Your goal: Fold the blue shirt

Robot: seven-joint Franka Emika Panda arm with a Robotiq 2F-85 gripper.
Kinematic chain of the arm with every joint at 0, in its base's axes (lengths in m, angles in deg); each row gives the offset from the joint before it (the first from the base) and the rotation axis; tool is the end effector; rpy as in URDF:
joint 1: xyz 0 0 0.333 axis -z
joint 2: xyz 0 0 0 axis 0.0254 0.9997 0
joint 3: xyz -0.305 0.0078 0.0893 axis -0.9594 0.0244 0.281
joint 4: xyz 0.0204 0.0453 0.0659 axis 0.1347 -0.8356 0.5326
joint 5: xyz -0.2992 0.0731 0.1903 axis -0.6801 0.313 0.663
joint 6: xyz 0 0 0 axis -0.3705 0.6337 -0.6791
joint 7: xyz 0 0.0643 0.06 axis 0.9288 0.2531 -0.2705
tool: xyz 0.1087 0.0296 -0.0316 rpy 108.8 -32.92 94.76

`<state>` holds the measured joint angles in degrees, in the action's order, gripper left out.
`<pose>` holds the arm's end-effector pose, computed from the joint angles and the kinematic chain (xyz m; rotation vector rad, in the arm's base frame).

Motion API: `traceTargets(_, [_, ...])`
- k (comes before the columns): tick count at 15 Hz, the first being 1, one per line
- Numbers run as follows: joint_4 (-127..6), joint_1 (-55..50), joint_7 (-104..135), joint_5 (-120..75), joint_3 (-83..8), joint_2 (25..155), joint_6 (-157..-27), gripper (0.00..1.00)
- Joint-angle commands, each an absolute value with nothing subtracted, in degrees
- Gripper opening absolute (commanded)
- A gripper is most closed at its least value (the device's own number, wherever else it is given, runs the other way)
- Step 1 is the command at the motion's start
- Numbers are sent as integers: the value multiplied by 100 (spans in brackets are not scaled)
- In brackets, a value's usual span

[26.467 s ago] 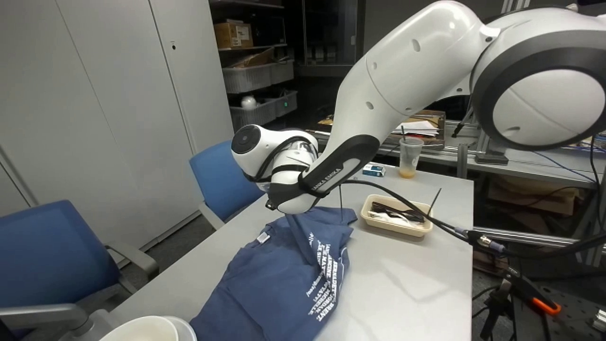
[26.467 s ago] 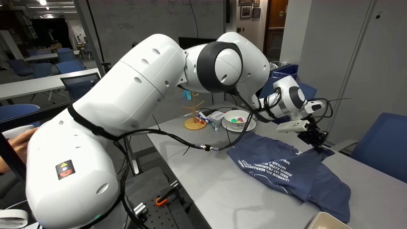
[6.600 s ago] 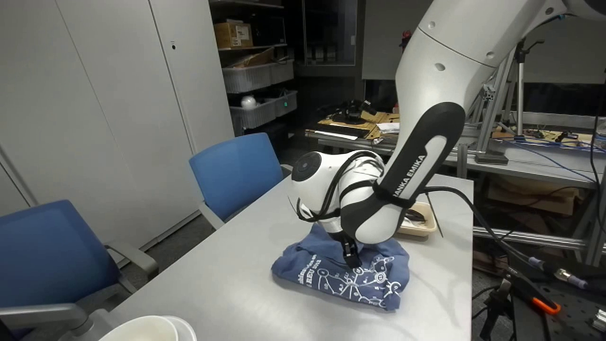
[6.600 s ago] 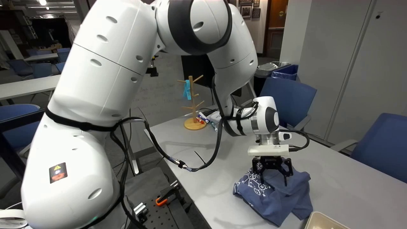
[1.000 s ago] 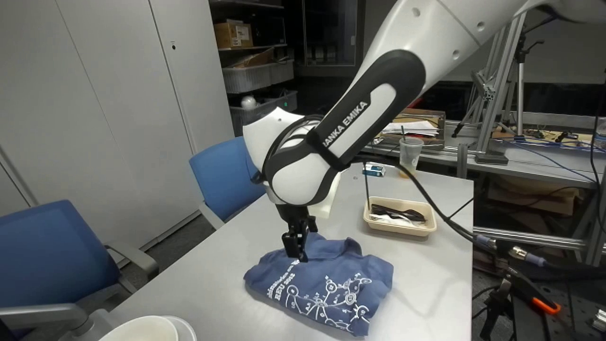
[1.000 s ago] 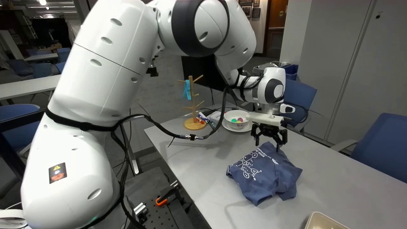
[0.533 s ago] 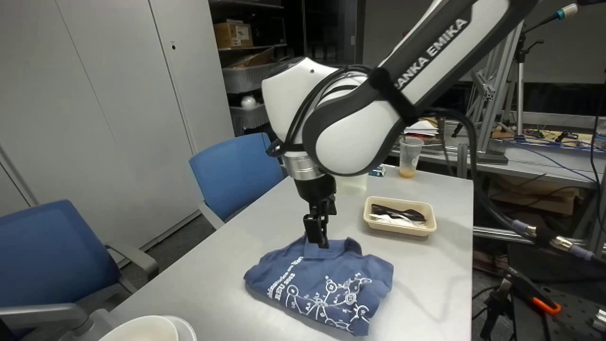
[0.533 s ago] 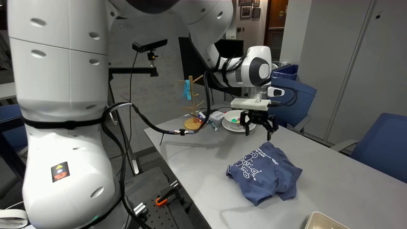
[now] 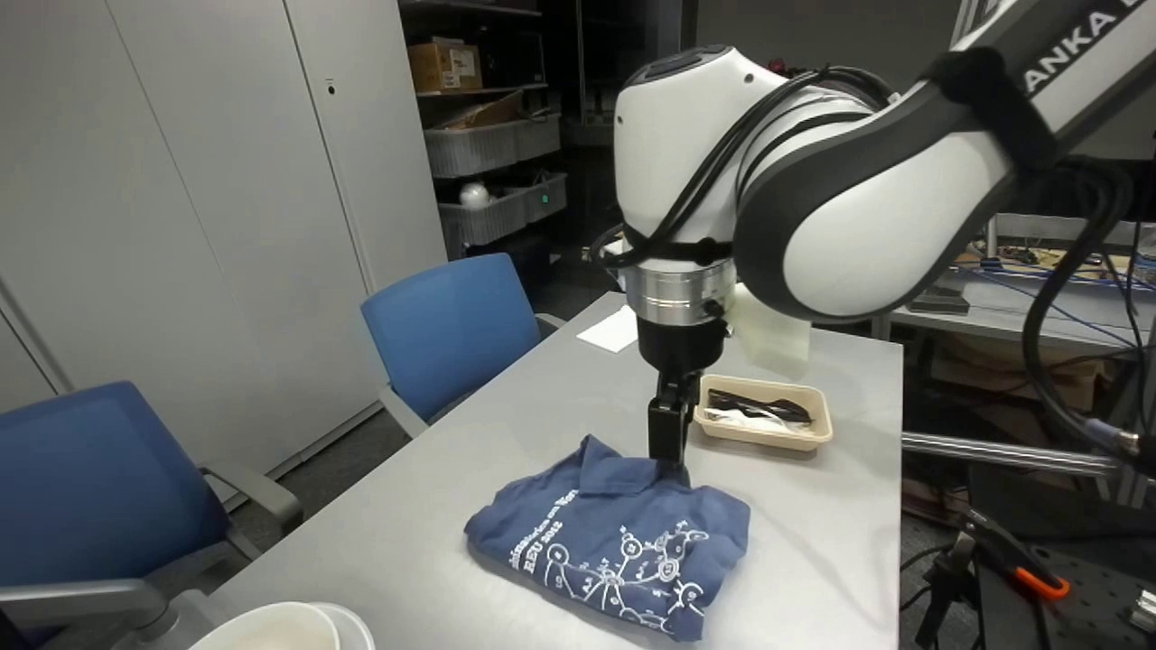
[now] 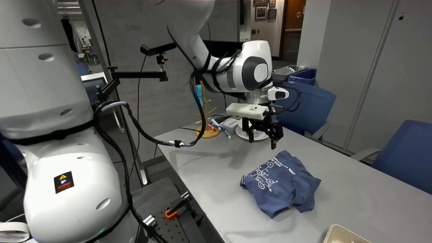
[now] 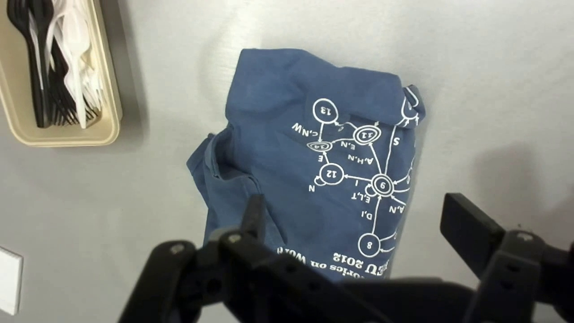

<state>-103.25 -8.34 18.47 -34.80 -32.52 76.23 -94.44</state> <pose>0.4768 0.0638 0.3227 2.9513 0.2976 0.0212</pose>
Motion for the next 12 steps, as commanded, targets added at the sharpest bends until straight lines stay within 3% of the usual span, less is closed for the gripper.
traceTargets(1, [-10398,-739,1851,-3479,-3156,7544,-9448,100])
traceTargets(12, [-10462,-735,1856,-3478,-3152,7481,-9457,100])
